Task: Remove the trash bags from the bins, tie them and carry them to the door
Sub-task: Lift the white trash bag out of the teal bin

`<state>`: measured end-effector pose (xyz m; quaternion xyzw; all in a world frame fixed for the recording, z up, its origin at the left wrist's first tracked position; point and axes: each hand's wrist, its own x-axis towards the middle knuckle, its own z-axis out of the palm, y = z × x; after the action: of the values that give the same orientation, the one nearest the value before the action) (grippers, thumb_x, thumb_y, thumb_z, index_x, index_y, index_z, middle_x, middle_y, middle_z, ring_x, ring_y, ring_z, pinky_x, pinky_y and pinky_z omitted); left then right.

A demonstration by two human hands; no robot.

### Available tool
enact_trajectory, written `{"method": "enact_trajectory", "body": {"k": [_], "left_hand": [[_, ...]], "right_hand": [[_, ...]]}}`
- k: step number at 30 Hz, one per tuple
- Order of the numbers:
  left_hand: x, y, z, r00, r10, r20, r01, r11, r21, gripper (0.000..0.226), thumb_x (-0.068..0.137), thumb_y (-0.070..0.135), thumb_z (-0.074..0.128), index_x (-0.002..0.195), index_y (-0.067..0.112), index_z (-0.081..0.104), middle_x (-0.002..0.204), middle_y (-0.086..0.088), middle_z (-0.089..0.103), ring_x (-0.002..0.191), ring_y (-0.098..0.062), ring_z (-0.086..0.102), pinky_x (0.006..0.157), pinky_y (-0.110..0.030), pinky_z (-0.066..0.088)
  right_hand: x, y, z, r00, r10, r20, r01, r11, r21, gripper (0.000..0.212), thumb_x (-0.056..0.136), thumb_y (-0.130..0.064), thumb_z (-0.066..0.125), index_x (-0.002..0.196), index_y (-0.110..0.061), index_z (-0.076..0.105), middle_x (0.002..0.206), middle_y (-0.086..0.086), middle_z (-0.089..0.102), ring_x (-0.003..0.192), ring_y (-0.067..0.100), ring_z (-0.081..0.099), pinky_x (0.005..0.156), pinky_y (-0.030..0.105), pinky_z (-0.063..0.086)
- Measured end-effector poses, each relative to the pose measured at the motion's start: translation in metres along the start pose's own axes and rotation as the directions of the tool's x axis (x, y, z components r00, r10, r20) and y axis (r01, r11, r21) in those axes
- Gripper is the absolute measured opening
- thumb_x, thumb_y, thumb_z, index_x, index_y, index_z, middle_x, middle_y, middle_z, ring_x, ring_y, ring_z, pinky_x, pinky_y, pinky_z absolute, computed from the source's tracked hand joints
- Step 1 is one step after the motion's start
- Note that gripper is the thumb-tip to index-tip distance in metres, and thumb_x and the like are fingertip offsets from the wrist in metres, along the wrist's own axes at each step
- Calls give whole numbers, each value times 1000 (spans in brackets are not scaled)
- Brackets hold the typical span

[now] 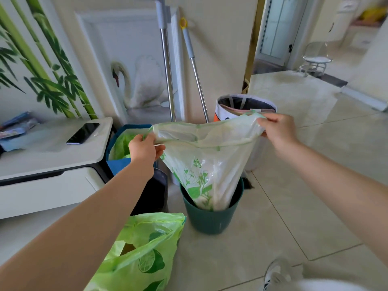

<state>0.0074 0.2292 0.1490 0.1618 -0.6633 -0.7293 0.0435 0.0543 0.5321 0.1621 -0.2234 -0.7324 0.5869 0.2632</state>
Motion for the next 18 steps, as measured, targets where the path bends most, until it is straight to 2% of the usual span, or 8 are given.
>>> {"method": "enact_trajectory", "body": {"k": [2, 7, 9, 12, 14, 18], "left_hand": [[-8, 16, -5, 1000, 24, -9, -24, 1000, -9, 12, 95, 14, 51, 87, 9, 57, 73, -6, 61, 37, -4, 56, 53, -24, 52], [-32, 59, -15, 996, 89, -3, -89, 995, -43, 18, 91, 14, 54, 74, 13, 53, 70, -5, 59, 38, -5, 53, 51, -24, 50], [-43, 75, -18, 995, 102, -2, -102, 992, -70, 15, 91, 14, 55, 76, 12, 55, 71, -6, 59, 43, -9, 53, 53, -24, 50], [-62, 95, -24, 988, 154, 5, -153, 983, -97, 9, 92, 14, 55, 86, 8, 58, 70, -5, 56, 48, -13, 50, 55, -26, 48], [-75, 106, -29, 981, 191, 20, -188, 977, -99, 8, 92, 14, 54, 90, 7, 58, 68, -3, 54, 50, -13, 49, 56, -26, 48], [-99, 122, -40, 972, 227, 65, -220, 970, -100, 9, 91, 13, 56, 83, 10, 57, 67, -3, 54, 50, -14, 48, 57, -27, 46]], "right_hand": [[-5, -18, -12, 1000, -16, -15, 16, 1000, 21, 24, 83, -7, 64, 105, -8, 73, 88, 5, 70, 77, 19, 66, 72, 31, 57], [-27, -62, -39, 996, -81, -43, 83, 996, 38, 19, 85, -4, 59, 97, -11, 72, 81, 3, 67, 62, 14, 60, 60, 22, 51], [-39, -78, -49, 993, -107, -52, 110, 993, 47, 17, 85, -3, 58, 90, -13, 71, 74, -1, 65, 62, 14, 59, 60, 23, 51], [-57, -101, -65, 984, -168, -63, 171, 985, 37, 17, 83, -2, 55, 85, -10, 70, 69, 0, 62, 56, 13, 57, 50, 16, 47], [-66, -114, -74, 978, -195, -66, 199, 979, 52, 18, 83, -3, 55, 83, -12, 70, 72, 2, 63, 57, 13, 57, 54, 19, 50], [-81, -128, -90, 977, -204, -68, 209, 975, 76, 17, 84, -6, 57, 80, -17, 70, 77, 5, 65, 60, 17, 59, 67, 33, 55]]}}
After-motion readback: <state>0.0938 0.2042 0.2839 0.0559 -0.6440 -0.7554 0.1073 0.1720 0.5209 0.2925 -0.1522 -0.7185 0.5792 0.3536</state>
